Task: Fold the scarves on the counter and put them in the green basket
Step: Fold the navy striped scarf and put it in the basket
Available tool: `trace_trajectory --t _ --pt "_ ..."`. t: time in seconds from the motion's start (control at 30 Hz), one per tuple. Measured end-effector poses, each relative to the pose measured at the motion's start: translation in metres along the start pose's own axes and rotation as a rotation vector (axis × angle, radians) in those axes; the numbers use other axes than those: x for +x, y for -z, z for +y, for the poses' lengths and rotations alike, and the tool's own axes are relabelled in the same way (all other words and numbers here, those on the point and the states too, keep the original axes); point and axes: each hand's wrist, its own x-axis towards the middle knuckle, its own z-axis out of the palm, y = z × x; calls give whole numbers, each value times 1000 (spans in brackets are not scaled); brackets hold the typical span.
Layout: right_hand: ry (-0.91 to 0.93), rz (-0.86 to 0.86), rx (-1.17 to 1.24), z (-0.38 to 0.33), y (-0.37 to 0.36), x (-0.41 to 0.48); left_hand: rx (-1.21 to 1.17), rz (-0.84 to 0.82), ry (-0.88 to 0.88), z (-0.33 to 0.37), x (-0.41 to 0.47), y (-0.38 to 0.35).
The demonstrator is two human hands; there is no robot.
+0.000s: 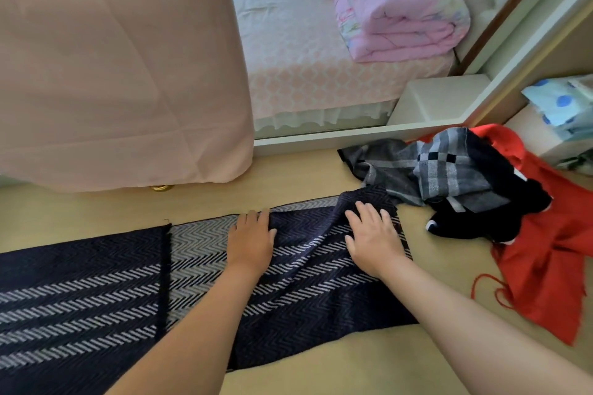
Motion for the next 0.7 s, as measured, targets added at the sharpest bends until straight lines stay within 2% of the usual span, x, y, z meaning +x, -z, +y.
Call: trace_trajectory --t 0.1,0.23,0.3,0.4,0.53,0.6,0.7 --pt "61 24 49 -13 -2 1 -77 51 -47 0 10 2" --pt "68 -11 111 -16 -11 2 -575 107 0 -1 6 15" --pt "68 -17 117 -16 -11 2 -667 121 83 -9 2 23" --pt "90 -23 117 -19 -6 5 -573 131 162 -31 -2 29" --pt "89 -93 98 -26 -5 11 -272 86 202 -57 5 20" --pt "79 -143 85 -27 -5 13 -229 63 214 -63 6 11" --pt "56 -170 72 -27 -3 12 -204 132 197 -62 2 3"
